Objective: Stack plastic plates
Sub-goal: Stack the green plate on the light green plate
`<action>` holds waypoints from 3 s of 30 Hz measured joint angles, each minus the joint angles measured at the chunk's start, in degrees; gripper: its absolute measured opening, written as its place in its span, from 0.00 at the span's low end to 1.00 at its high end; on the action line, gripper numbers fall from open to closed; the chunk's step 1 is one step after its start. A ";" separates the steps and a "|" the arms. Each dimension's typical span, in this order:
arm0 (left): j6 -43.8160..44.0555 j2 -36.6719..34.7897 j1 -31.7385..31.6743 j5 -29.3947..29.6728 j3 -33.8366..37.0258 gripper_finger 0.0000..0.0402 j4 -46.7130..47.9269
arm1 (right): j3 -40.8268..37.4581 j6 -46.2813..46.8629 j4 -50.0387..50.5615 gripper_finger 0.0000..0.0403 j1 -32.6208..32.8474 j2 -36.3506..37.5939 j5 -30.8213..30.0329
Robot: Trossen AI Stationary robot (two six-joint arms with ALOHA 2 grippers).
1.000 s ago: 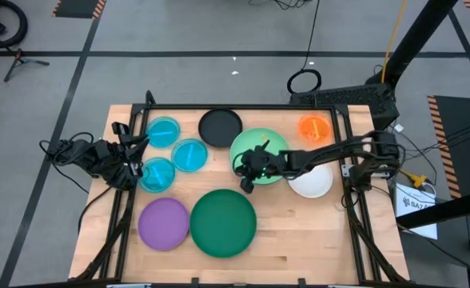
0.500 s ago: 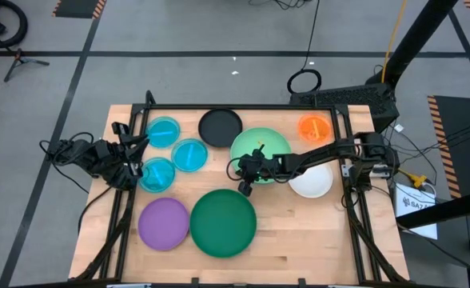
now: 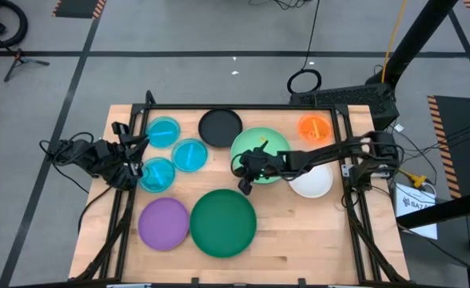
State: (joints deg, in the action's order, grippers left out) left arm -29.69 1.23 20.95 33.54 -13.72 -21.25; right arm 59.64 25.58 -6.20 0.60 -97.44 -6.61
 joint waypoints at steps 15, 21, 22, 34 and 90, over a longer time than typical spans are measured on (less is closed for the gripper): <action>0.15 -0.02 0.00 0.00 0.00 0.18 0.01 | 21.51 19.04 23.09 0.00 5.73 0.63 11.35; 0.47 0.00 0.02 0.00 0.00 0.18 -0.01 | 23.28 36.43 35.46 0.00 8.14 0.42 11.88; 0.56 -0.01 0.00 0.00 0.00 0.18 0.01 | 23.28 39.39 38.03 0.00 8.51 0.42 12.67; 1.22 0.00 0.00 0.00 0.00 0.18 0.06 | 23.28 55.18 56.76 0.00 14.11 -0.94 9.75; 1.25 0.00 0.02 0.00 0.00 0.18 0.49 | 23.23 52.55 45.77 0.41 13.31 -16.84 8.26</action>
State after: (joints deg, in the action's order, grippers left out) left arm -28.45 1.23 20.97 33.54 -13.72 -20.76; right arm 82.87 78.13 39.58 13.91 -114.28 1.65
